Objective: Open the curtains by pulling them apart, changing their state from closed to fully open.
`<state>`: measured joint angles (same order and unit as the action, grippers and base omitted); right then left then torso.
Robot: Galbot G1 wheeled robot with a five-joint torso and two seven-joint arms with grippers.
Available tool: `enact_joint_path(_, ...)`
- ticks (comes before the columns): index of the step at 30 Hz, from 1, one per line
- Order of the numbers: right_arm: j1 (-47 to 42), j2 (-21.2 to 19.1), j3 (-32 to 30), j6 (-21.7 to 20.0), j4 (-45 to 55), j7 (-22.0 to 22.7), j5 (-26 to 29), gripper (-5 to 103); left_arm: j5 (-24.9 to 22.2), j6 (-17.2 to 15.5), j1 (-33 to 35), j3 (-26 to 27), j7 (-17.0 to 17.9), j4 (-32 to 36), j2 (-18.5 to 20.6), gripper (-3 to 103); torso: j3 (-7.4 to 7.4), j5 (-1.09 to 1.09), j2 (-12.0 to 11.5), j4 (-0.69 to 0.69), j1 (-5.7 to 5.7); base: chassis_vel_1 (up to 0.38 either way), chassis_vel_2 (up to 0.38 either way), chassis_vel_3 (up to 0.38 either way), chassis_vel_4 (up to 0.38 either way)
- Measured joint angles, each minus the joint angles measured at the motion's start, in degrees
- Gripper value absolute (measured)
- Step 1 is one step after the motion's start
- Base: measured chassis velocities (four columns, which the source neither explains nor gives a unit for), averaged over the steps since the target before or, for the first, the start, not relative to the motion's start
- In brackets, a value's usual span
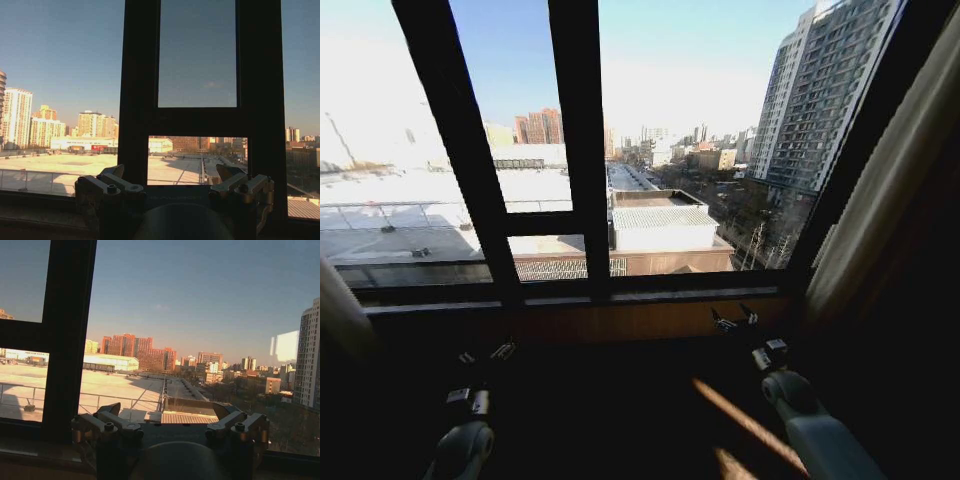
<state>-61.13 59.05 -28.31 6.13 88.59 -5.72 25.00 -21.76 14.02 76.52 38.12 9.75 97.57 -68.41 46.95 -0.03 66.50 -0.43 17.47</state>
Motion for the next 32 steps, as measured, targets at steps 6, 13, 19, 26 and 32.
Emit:
enact_joint_path(6,0.0,0.01,0.01,0.0,0.0,0.0,0.0,100,0.0,0.0,-0.03,0.0,0.02,0.0,0.0,100,0.06,0.04,-0.08,0.01,0.14,0.046,0.058,-0.039,-0.041)
enact_joint_path(13,0.0,0.01,0.01,0.0,0.0,0.0,0.0,100,0.0,0.0,-0.02,0.0,0.01,0.0,0.0,100,0.03,0.04,-0.06,-0.02,0.06,0.1,-0.023,-0.122,0.034)
enact_joint_path(19,0.0,0.01,0.01,0.0,0.0,0.0,0.0,100,0.0,0.0,0.01,0.01,0.02,-0.01,0.0,100,-0.01,0.01,0.0,0.0,-0.01,0.194,-0.101,-0.219,0.098)
enact_joint_path(26,0.0,0.01,0.01,0.0,0.0,0.0,0.0,100,0.0,0.0,0.0,0.0,0.06,0.0,0.0,100,0.03,0.04,-0.03,-0.01,0.03,0.047,-0.018,-0.059,0.024)
enact_joint_path(32,0.01,0.01,0.01,0.0,0.0,0.0,0.0,100,0.0,0.0,-0.02,-0.02,0.03,0.0,0.0,100,0.05,0.05,-0.08,-0.01,0.12,-0.027,0.009,0.036,-0.008)
